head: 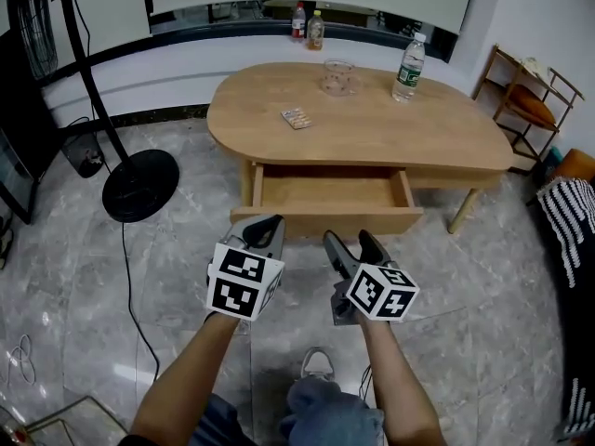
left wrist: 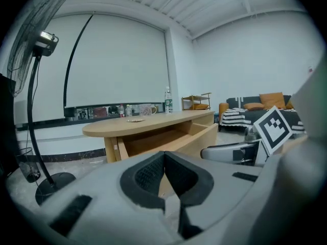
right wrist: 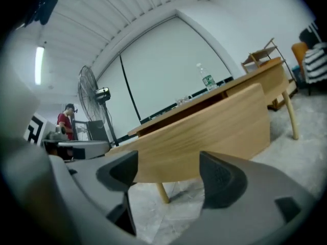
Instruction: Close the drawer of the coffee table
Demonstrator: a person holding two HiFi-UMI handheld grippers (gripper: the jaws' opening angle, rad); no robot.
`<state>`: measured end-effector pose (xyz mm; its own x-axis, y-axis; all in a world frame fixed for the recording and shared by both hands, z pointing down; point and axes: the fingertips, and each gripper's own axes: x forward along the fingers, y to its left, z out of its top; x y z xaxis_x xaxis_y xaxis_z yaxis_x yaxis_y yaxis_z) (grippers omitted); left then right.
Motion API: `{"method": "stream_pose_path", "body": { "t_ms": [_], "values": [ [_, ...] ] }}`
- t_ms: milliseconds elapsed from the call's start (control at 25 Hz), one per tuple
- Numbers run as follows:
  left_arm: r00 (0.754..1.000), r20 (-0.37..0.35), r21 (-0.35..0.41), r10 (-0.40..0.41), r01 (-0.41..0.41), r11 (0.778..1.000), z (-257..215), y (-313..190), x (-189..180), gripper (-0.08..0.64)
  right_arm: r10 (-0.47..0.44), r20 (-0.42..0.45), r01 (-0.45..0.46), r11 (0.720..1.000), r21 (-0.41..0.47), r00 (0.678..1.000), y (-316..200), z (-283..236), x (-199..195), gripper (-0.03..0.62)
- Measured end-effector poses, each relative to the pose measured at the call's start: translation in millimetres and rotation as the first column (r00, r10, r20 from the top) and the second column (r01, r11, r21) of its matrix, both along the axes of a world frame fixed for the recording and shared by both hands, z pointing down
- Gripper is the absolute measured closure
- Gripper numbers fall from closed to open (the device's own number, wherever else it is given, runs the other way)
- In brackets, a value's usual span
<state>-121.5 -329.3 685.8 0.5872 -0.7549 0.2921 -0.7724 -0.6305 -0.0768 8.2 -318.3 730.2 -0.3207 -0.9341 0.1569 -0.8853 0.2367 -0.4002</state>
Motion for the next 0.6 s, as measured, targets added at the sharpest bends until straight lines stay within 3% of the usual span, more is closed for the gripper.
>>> {"method": "stream_pose_path", "body": {
  "t_ms": [320,600],
  "values": [
    [1.000,0.009,-0.010,-0.012,0.012,1.000,13,-2,-2,0.552,0.013,0.292,-0.008,1.000,-0.016,0.956,-17,33,5,0.144],
    [1.000,0.008,-0.008,-0.011,0.011,1.000,12,-1,0,0.552,0.040,0.491,-0.057,0.998,0.019,0.870,-22,41,14,0.131]
  ]
}}
